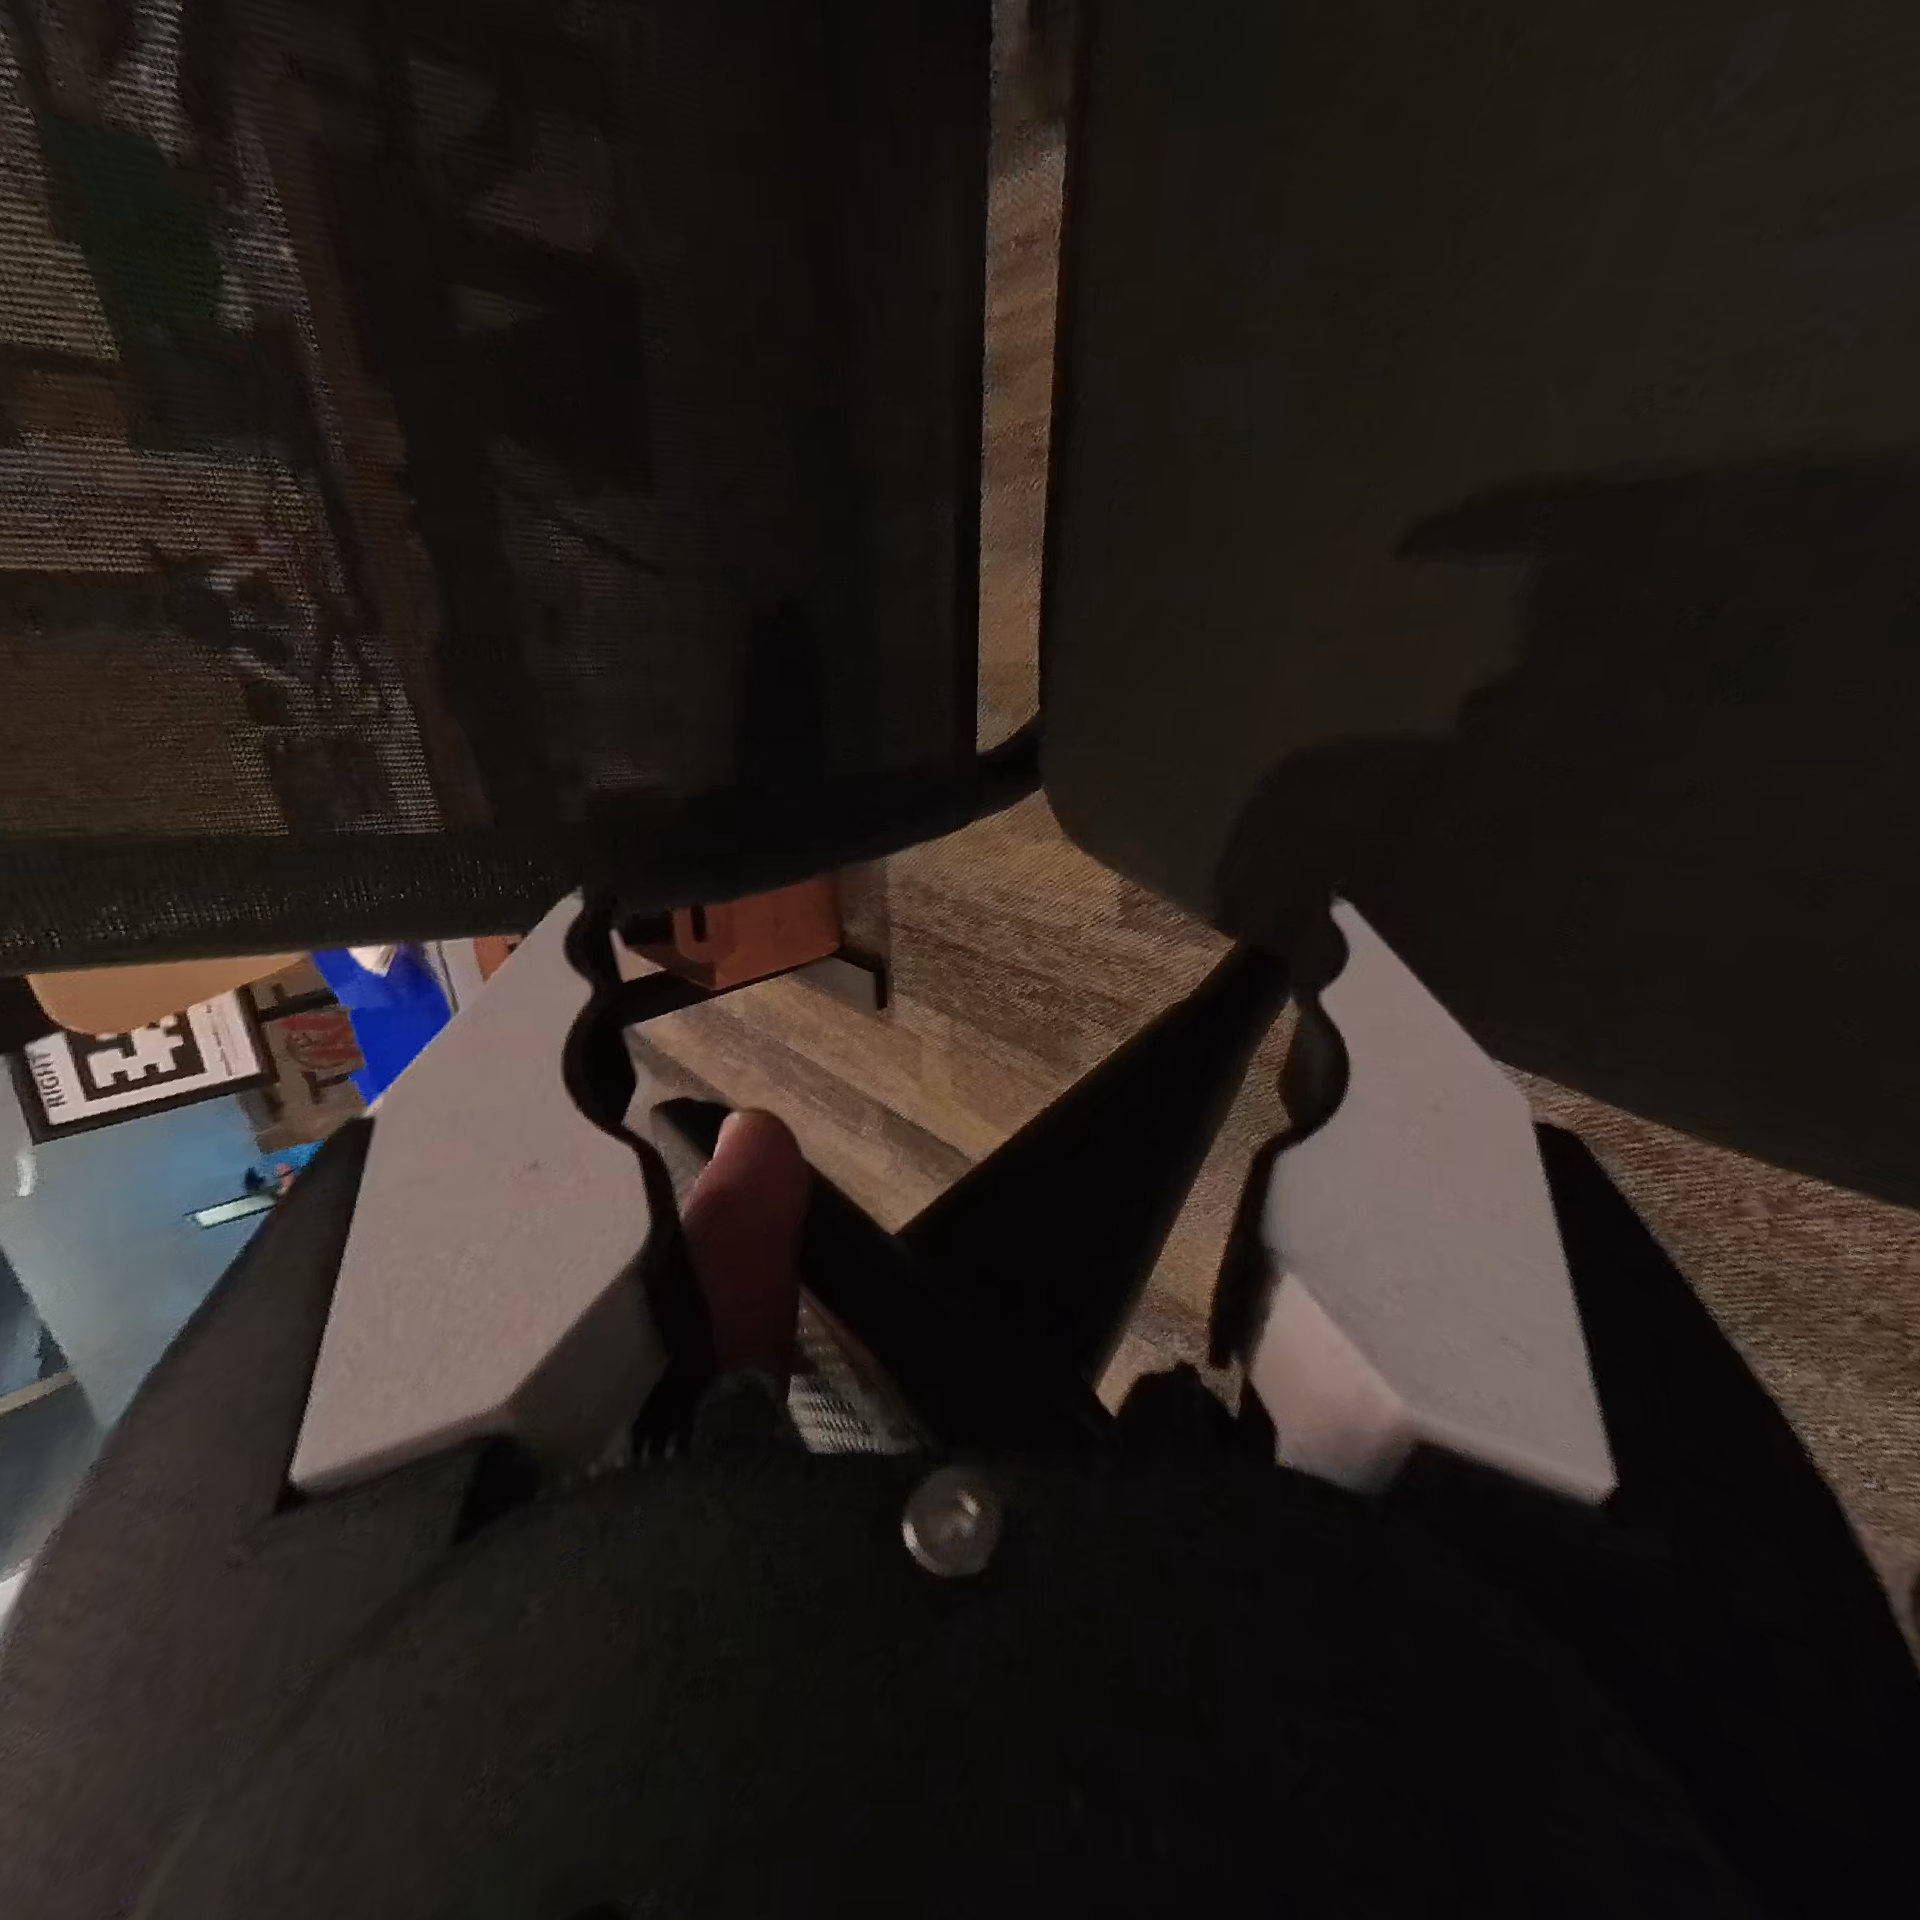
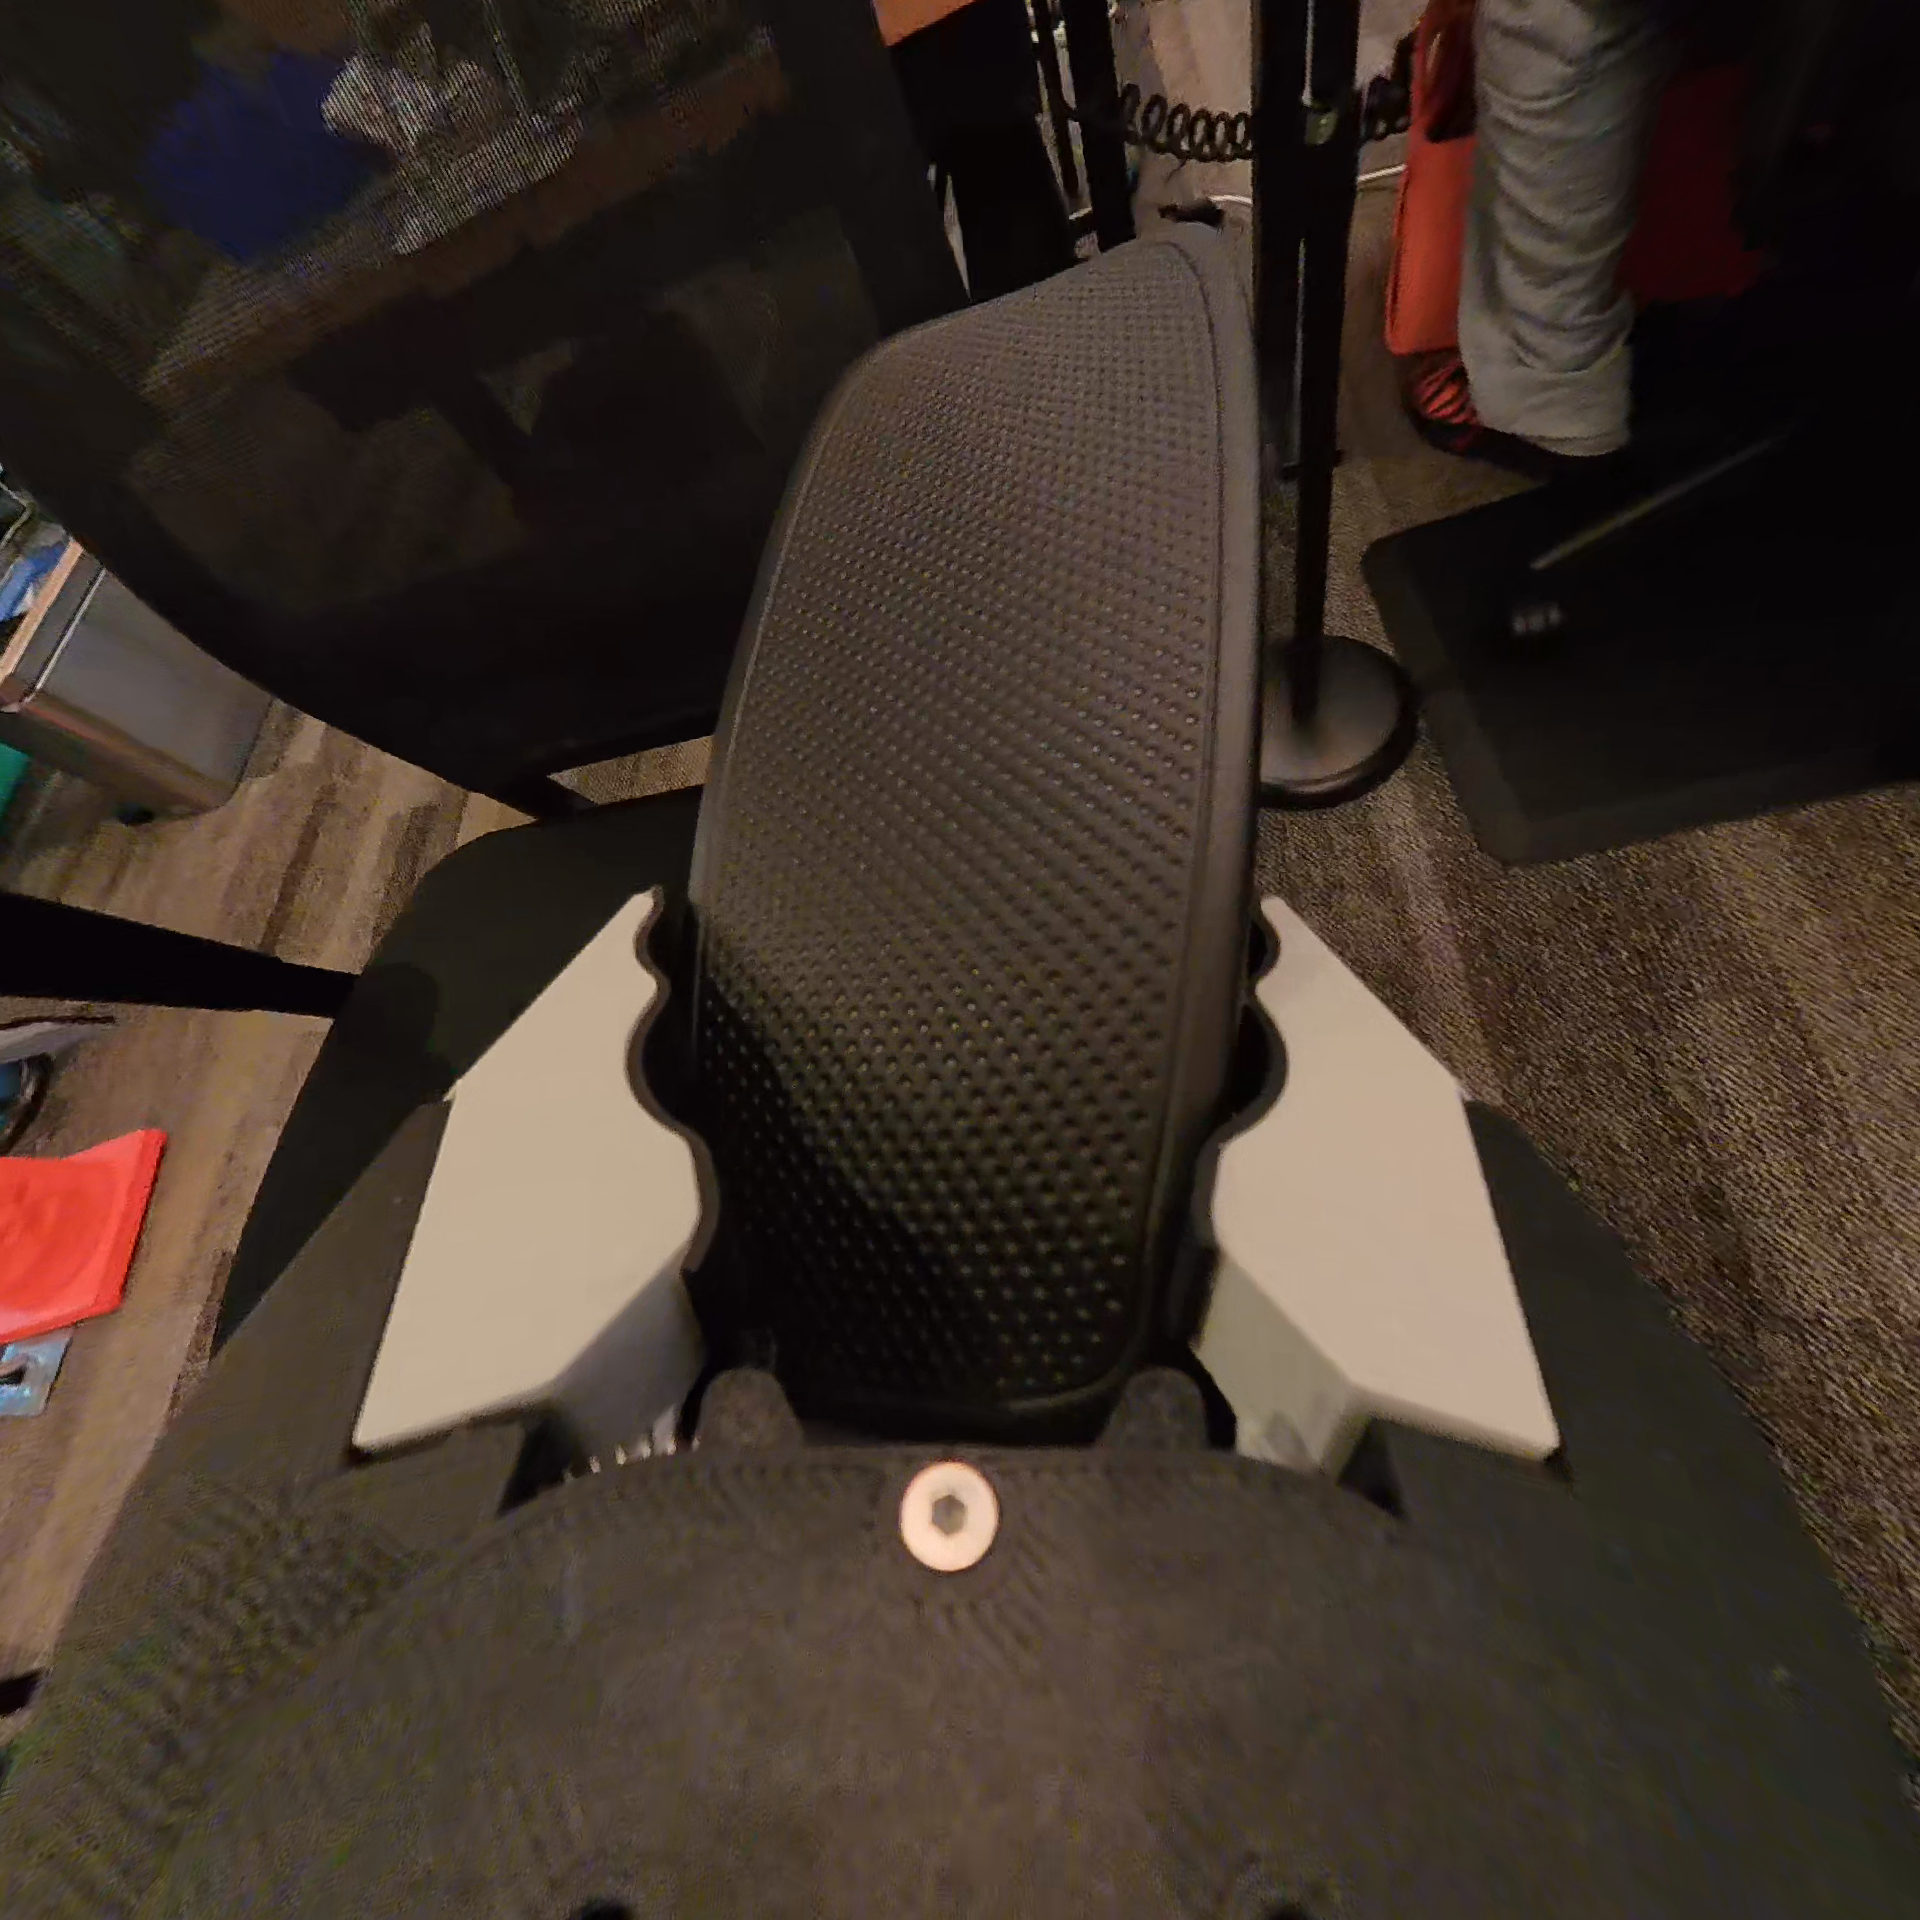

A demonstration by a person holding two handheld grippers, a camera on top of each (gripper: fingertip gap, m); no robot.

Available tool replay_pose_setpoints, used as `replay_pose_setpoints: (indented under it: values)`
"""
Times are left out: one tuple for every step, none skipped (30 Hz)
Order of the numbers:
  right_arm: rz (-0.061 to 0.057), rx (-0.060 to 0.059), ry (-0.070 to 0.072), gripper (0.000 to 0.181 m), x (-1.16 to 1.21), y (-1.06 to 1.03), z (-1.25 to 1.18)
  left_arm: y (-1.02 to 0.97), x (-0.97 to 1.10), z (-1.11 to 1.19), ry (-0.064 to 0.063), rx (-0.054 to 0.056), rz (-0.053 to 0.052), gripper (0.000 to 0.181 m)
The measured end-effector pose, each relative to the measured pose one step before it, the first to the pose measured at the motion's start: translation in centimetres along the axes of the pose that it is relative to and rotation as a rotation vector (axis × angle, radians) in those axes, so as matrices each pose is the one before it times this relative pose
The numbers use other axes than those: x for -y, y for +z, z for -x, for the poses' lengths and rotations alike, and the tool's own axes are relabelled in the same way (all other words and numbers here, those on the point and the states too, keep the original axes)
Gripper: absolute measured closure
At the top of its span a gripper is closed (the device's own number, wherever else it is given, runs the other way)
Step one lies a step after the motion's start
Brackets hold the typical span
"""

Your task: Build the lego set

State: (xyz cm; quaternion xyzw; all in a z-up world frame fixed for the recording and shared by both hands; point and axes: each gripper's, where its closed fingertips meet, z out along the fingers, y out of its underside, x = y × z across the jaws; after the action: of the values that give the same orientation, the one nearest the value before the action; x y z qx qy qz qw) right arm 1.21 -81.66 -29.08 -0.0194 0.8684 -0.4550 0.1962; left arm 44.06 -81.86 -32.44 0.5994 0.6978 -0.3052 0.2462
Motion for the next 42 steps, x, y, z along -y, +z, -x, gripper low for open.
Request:
replay_pose_setpoints:
  values:
    - [-0.0005, 0.0014, -0.0013, 0.078, 0.32, 0.986, 0.632, 0.56, -0.872, 0.52, 0.0166, 0.0101, 0.0138, 0.054]
    - [0.0004, 0.0016, -0.0037, 0.078, 0.33, 1.038, 0.651, 0.567, -0.888, 0.465, 0.015, 0.0045, 0.0107, 0.054]
    - [0.0036, 0.0065, -0.0069, 0.078, 0.345, 1.089, 0.696, 0.548, -0.902, 0.564, 0.0015, -0.0005, 0.005, 0.053]
    - [0.003, 0.0095, -0.0075, 0.077, 0.38, 1.119, 0.718, 0.533, -0.939, 0.636, -0.0061, -0.0018, 0.0034, 0.053]
    - [-0.0008, 0.0099, -0.0036, 0.077, 0.404, 1.159, 0.717, 0.511, -0.915, 0.589, 0.0008, 0.0011, 0.0021, 0.053]
    - [-0.004, 0.0107, -0.0026, 0.077, 0.463, 1.18, 0.772, 0.557, -0.977, 0.591, 0.0068, 0.005, 0.0065, 0.053]
    - [0.0002, 0.0092, -0.0055, 0.077, 0.445, 1.214, 0.786, 0.567, -1.057, 0.639, -0.0026, 0.004, 0.01, 0.053]
    - [0.002, 0.0094, -0.0063, 0.077, 0.412, 1.225, 0.794, 0.559, -1.074, 0.621, -0.002, 0.0043, 0.0078, 0.054]
    - [0.0039, 0.0109, -0.0088, 0.077, 0.388, 1.234, 0.819, 0.558, -1.043, 0.588, -0.001, 0.0016, 0.0074, 0.054]
    - [0.0128, 0.0098, -0.0172, 0.075, 0.299, 1.237, 0.821, 0.555, -1.115, 0.587, -0.001, 0.0017, 0.0101, 0.054]
    - [0.0207, 0.0122, -0.0212, 0.069, 0.247, 1.232, 0.847, 0.553, -1.121, 0.611, -0.0059, 0.0024, 0.0084, 0.054]
    - [0.024, 0.0191, -0.0129, 0.06, 0.242, 1.17, 0.923, 0.556, -1.092, 0.595, -0.0006, 0.0036, 0.0114, 0.054]
    - [0.016, 0.0237, 0.0044, 0.05, 0.292, 1.027, 0.976, 0.542, -1.034, 0.572, 0.0011, 0.0022, 0.0088, 0.054]
    - [-0.0117, 0.0186, 0.0184, 0.048, 0.468, 0.745, 0.988, 0.517, -1.002, 0.531, -0.0063, -0.0022, 0.0089, 0.054]
    - [-0.0326, 0.0068, 0.0221, 0.044, 0.464, 0.371, 0.968, 0.484, -1.0, 0.488, -0.0058, -0.001, 0.0099, 0.053]
    - [-0.0293, 0.0024, 0.0233, 0.038, 0.1, 0.101, 0.999, 0.446, -0.902, 0.444, -0.0011, -0.0001, 0.0086, 0.053]
    - [-0.0152, 0.007, 0.0268, 0.03, -0.42, -0.089, 1.069, 0.403, -0.823, 0.457, -0.0112, 0.0009, 0.0057, 0.053]
    - [-0.0058, 0.0105, 0.0255, 0.027, -0.894, -0.298, 1.086, 0.376, -0.825, 0.428, -0.0071, 0.0045, 0.0071, 0.054]
    - [-0.008, 0.0054, 0.0142, 0.029, -1.17, -0.558, 0.99, 0.359, -0.808, 0.368, -0.0045, 0.0026, 0.006, 0.054]
    - [-0.0047, 0.0004, 0.0041, 0.03, -1.49, -0.763, 0.909, 0.295, -0.683, 0.373, -0.0078, 0.0034, 0.0017, 0.054]
    - [0.0059, 0.0023, 0.0036, 0.031, -1.827, -0.869, 0.897, 0.292, -0.697, 0.368, -0.0042, 0.0049, 0.0069, 0.054]
    - [0.0082, 0.0058, 0.0047, 0.032, -2.073, -0.942, 0.907, 0.295, -0.718, 0.335, -0.002, 0.0059, 0.0079, 0.055]
    - [0.0162, 0.0059, 0.003, 0.034, -2.372, -0.963, 0.879, 0.296, -0.646, 0.27, -0.0026, 0.0004, 0.0075, 0.055]
    - [0.0318, 0.0022, -0.0011, 0.035, -2.756, -0.945, 0.774, 0.286, -0.606, 0.261, -0.0014, -0.0013, 0.0062, 0.055]
    - [0.0402, -0.0001, -0.0021, 0.035, -3.026, -0.919, 0.69, 0.291, -0.561, 0.261, -0.0006, -0.0021, 0.0046, 0.054]
    - [0.0397, 0.0026, 0.0047, 0.036, -3.119, -0.91, 0.674, 0.283, -0.498, 0.285, -0.0037, -0.001, 0.0025, 0.054]
    - [0.0358, 0.004, 0.0142, 0.036, -3.173, -0.909, 0.622, 0.278, -0.512, 0.261, -0.0007, -0.0004, 0.0053, 0.053]
    - [0.0366, 0.0005, 0.0206, 0.036, -3.285, -0.872, 0.5, 0.262, -0.462, 0.215, 0.001, -0.002, 0.0022, 0.053]
    - [0.0384, -0.0023, 0.0255, 0.036, -3.437, -0.806, 0.344, 0.226, -0.447, 0.151, 0.0046, -0.0048, 0.0039, 0.053]
    - [0.0374, -0.0058, 0.0349, 0.036, -3.511, -0.719, 0.153, 0.179, -0.348, 0.139, -0.002, -0.0078, 0.0015, 0.052]
    - [0.0386, -0.0097, 0.0433, 0.037, -3.515, -0.677, -0.045, 0.147, -0.263, 0.137, -0.0065, -0.0062, 0.001, 0.051]
    - [0.0392, -0.0138, 0.0423, 0.037, -3.388, -0.653, -0.243, 0.121, -0.145, 0.118, -0.0034, -0.0045, 0.001, 0.051]
    - [0.0355, -0.0169, 0.0355, 0.038, -3.159, -0.63, -0.384, 0.064, -0.026, 0.116, -0.0099, -0.0037, -0.0004, 0.05]
    - [0.027, -0.0147, 0.0272, 0.039, -2.803, -0.63, -0.408, -0.043, 0.011, 0.158, -0.0189, -0.0016, -0.0008, 0.05]
    - [0.0224, -0.0152, 0.0216, 0.04, -2.515, -0.6, -0.446, -0.178, 0.147, 0.161, -0.0184, 0.0016, -0.009, 0.052]
    - [0.0247, -0.0172, 0.0232, 0.04, -2.335, -0.524, -0.521, -0.27, 0.281, 0.129, -0.0179, 0.0084, -0.0098, 0.054]
    - [0.019, -0.0163, 0.0291, 0.04, -1.996, -0.475, -0.565, -0.376, 0.455, 0.116, -0.0198, 0.0157, -0.0087, 0.055]
    - [0.0036, -0.0153, 0.0346, 0.04, -1.526, -0.452, -0.604, -0.529, 0.799, 0.035, -0.0118, 0.0217, -0.02, 0.057]
    - [-0.0029, -0.0139, 0.0345, 0.04, -1.194, -0.401, -0.628, -0.585, 1.197, -0.226, 0.0087, 0.0205, -0.0302, 0.057]
    - [0.0033, -0.0139, 0.0289, 0.041, -1.079, -0.277, -0.626, -0.611, 1.532, -0.473, 0.0211, 0.0126, -0.0382, 0.059]
    - [0.009, -0.0137, 0.0207, 0.041, -0.997, -0.15, -0.588, -0.538, 1.606, -0.499, 0.0249, 0.0123, -0.0314, 0.061]
    - [0.0078, -0.0115, 0.0122, 0.042, -0.854, -0.031, -0.471, -0.43, 1.695, -0.475, 0.02, 0.0109, -0.027, 0.061]
